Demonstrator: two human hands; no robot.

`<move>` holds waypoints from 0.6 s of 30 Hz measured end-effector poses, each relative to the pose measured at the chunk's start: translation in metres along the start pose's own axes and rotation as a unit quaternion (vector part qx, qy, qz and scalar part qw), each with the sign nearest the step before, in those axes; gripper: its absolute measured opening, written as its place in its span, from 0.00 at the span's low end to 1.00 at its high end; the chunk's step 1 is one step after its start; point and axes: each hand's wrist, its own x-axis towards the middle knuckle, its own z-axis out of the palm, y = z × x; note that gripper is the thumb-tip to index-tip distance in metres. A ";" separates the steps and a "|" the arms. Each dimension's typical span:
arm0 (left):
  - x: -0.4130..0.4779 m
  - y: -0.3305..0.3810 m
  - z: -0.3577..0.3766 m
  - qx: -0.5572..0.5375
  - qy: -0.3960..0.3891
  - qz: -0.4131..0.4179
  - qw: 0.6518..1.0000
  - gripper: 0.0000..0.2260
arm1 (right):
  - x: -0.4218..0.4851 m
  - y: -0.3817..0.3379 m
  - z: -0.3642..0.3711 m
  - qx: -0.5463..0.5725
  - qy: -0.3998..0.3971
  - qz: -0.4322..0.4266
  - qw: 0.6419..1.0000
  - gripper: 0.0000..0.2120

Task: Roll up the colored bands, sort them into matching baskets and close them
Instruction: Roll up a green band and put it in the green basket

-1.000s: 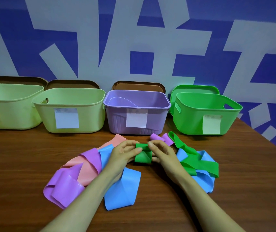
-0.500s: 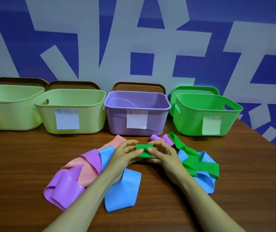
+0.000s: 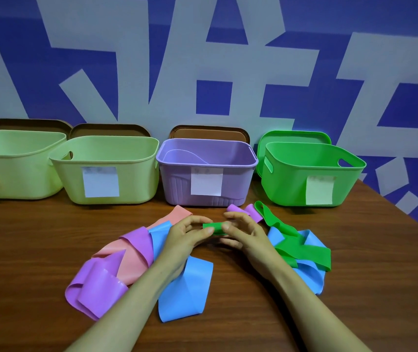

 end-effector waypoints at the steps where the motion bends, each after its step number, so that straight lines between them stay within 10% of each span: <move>1: 0.000 -0.001 -0.001 0.004 0.003 0.005 1.000 0.08 | 0.001 0.001 0.001 0.004 0.006 0.008 1.000 0.20; 7: 0.001 -0.003 -0.002 0.063 0.003 0.013 0.998 0.10 | 0.003 0.007 -0.002 -0.036 0.005 -0.014 0.999 0.05; 18: -0.014 0.022 0.011 0.164 -0.046 0.015 0.985 0.09 | -0.024 -0.019 0.020 -0.228 0.092 -0.104 0.964 0.10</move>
